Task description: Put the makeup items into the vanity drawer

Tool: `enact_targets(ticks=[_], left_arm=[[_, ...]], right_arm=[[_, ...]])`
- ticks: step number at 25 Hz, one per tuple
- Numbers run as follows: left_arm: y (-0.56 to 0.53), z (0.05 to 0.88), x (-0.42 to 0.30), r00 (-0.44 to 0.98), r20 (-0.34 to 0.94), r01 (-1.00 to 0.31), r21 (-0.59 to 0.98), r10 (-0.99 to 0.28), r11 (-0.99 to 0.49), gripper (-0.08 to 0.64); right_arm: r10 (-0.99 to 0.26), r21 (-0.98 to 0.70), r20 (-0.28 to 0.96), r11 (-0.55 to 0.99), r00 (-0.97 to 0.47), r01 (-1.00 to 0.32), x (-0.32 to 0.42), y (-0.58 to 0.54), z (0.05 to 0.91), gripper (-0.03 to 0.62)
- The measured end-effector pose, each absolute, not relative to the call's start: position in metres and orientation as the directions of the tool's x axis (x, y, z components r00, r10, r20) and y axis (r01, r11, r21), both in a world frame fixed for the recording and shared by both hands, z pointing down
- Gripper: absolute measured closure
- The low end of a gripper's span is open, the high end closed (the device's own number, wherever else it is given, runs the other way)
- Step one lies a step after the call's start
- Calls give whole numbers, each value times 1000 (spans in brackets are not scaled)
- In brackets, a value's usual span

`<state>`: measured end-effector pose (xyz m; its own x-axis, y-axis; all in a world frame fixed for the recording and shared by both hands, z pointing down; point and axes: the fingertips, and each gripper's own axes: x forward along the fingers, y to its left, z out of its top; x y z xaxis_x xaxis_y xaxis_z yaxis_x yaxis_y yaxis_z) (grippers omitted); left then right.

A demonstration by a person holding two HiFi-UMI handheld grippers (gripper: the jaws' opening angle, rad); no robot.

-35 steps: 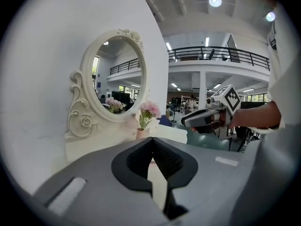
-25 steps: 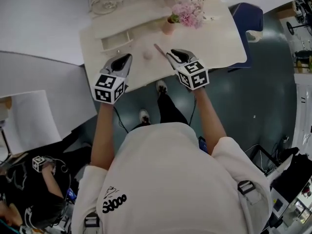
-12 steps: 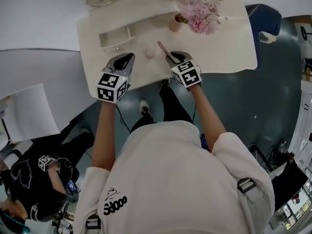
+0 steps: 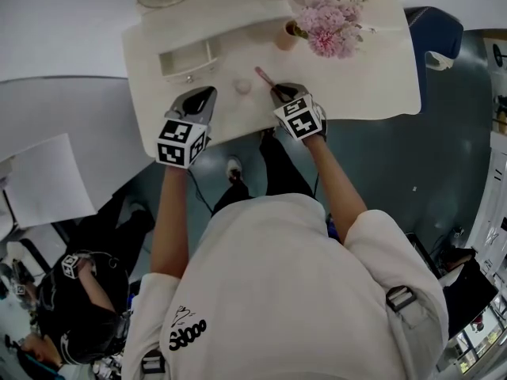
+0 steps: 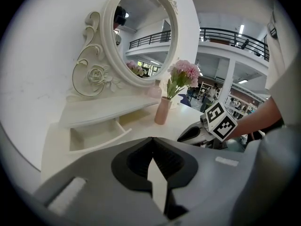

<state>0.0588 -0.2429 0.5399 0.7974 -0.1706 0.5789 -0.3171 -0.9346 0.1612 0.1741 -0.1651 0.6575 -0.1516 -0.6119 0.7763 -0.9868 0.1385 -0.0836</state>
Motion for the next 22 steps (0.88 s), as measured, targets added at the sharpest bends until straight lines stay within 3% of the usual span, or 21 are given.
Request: enact_targets(ticks=[9, 16, 22], left_arm=[[-242, 522, 44, 810, 554, -319, 140, -194, -937, 541], [-253, 502, 15, 817, 520, -356, 120, -247, -927, 540], [-267, 492, -4, 812, 499, -405, 109, -303, -908, 541]], right_arm=[[-609, -34, 785, 141, -113, -990, 170, -165, 642, 554], [-699, -1, 708, 140, -99, -990, 158, -178, 584, 554], [-742, 17, 649, 237, -170, -971, 139, -208, 536, 554]])
